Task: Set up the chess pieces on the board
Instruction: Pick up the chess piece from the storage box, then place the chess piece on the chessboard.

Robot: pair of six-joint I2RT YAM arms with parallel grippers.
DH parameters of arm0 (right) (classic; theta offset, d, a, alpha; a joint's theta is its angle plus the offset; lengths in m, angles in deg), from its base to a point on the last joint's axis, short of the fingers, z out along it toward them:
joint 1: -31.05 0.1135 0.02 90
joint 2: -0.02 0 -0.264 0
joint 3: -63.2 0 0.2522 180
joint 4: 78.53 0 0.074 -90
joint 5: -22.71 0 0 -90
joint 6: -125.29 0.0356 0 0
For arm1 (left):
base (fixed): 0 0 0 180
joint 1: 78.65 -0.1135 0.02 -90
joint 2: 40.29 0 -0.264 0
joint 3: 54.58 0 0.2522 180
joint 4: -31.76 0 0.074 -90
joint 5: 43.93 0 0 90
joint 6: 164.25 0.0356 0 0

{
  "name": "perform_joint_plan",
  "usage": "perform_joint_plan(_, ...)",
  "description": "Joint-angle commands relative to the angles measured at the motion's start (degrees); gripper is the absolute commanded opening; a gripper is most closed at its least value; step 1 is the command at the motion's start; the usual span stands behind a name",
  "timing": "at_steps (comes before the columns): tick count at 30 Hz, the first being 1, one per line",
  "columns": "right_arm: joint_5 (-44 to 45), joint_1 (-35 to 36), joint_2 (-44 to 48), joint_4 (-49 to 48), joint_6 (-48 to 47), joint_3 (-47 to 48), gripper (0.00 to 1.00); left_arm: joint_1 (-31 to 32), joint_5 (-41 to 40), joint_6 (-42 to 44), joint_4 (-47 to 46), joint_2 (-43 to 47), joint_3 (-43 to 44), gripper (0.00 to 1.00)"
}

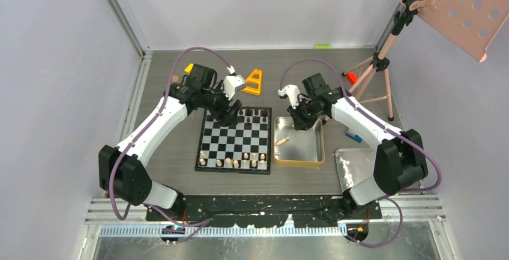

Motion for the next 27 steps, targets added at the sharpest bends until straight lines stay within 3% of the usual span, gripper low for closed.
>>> perform_joint_plan(1,-5.09,-2.43,2.54,2.21,1.68,1.0,0.04,1.51,7.37,-2.94,-4.94,-1.2,3.58,0.72)
perform_joint_plan(8,-14.89,-5.88,4.36,2.46,3.25,2.52,0.04,4.86,15.31,-12.06,-11.54,-6.87,5.65,0.68)
perform_joint_plan(13,-21.28,-5.9,5.27,2.25,5.05,4.51,0.04,5.59,23.62,-26.78,-19.55,-13.43,8.86,0.65)
perform_joint_plan(21,-23.79,-5.9,7.85,-2.23,9.94,5.31,0.08,7.07,31.38,-47.2,-26.02,-23.16,16.04,0.61)
perform_joint_plan(27,-24.43,-5.9,8.19,-3.98,12.62,6.43,0.1,8.5,33.82,-53.69,-28.06,-27.03,18.19,0.6)
